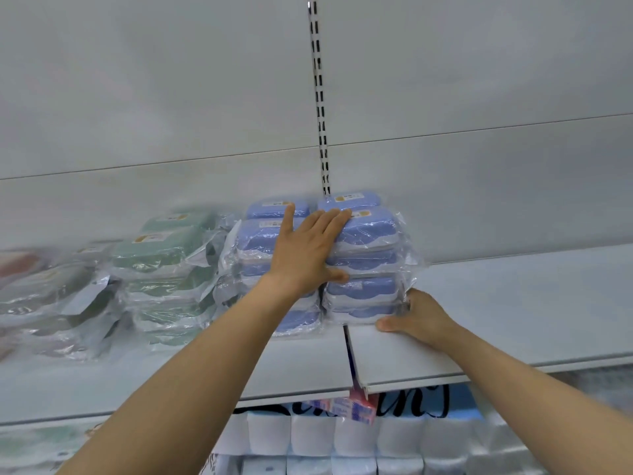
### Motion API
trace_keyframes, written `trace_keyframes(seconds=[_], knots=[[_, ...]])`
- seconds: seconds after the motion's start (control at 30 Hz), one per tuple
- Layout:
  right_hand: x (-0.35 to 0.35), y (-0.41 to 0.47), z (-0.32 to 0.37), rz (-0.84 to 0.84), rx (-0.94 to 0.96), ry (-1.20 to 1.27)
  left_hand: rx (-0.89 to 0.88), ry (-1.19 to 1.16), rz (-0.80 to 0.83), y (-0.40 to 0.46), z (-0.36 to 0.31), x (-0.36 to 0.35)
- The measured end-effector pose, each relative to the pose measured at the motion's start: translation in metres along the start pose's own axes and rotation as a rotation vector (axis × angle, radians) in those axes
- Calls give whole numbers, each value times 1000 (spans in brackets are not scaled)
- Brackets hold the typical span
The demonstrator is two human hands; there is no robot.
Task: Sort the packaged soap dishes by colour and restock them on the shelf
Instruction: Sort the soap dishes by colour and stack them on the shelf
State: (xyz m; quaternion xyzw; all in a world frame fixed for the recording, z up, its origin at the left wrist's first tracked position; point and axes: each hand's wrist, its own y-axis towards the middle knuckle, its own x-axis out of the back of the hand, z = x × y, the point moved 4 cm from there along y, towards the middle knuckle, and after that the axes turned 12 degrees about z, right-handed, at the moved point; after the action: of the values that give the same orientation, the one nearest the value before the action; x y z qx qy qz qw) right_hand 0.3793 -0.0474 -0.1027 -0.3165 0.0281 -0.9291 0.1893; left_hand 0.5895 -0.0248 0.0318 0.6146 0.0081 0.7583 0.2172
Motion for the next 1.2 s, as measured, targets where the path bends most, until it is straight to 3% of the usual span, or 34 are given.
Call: trace_keyframes(seconds=[0.6,0.77,1.03,1.13,1.2], knots=[[15,0,6,98,138,-94,-6,40,-23,2,-4,-1],[19,-2,9,-43,183,-82,24,109,-106,1,-7,-6],[24,-4,6,32,234,-34,56,90,-86,1,-8,-7],[27,-10,12,-64,264,163,60,94,-70,1,-9,-6],[30,-9,24,-146,334,155,59,86,-59,2,-9,-6]])
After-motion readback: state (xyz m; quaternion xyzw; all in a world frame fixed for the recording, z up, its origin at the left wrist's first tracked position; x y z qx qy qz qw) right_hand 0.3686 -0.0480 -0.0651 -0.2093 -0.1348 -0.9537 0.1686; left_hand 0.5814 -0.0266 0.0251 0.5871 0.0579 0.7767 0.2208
